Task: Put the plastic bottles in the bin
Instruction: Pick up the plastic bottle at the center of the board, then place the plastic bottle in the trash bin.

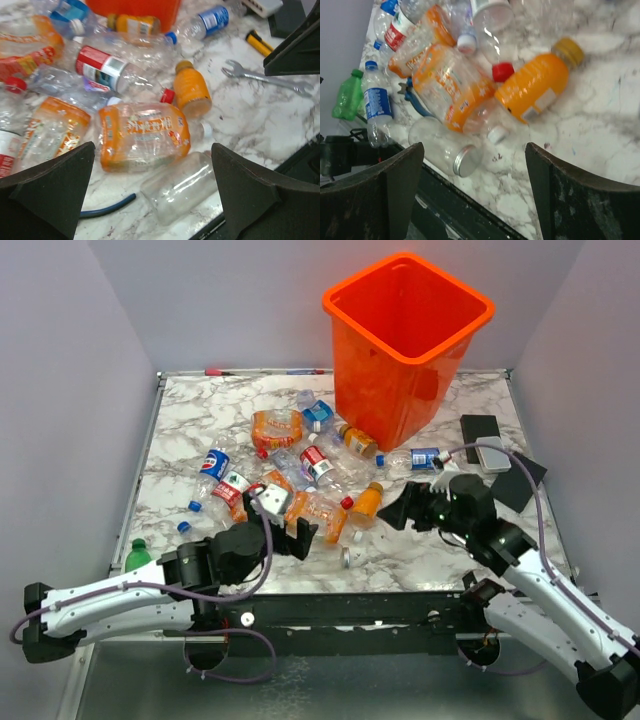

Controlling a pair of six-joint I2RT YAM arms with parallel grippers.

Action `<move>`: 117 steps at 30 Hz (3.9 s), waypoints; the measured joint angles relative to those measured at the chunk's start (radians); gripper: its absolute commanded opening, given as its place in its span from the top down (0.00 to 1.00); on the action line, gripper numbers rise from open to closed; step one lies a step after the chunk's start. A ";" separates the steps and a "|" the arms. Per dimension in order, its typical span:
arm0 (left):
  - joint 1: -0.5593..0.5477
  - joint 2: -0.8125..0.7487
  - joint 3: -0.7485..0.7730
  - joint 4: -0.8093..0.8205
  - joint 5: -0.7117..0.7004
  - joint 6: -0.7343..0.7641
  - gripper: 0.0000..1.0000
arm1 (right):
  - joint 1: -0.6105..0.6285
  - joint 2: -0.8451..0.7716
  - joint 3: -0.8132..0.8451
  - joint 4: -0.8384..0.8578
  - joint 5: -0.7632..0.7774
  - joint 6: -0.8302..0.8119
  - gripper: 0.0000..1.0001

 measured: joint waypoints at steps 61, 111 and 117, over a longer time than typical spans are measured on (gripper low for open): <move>-0.013 -0.045 -0.048 0.372 0.061 -0.229 0.01 | 0.006 -0.253 -0.303 0.542 -0.268 0.076 0.81; 0.121 0.378 0.069 0.711 0.581 -0.356 1.00 | 0.090 -0.240 -0.085 0.399 -0.391 0.003 0.00; 0.222 0.191 0.074 0.542 0.604 -0.223 1.00 | 0.090 -0.243 0.149 0.117 -0.344 -0.052 0.00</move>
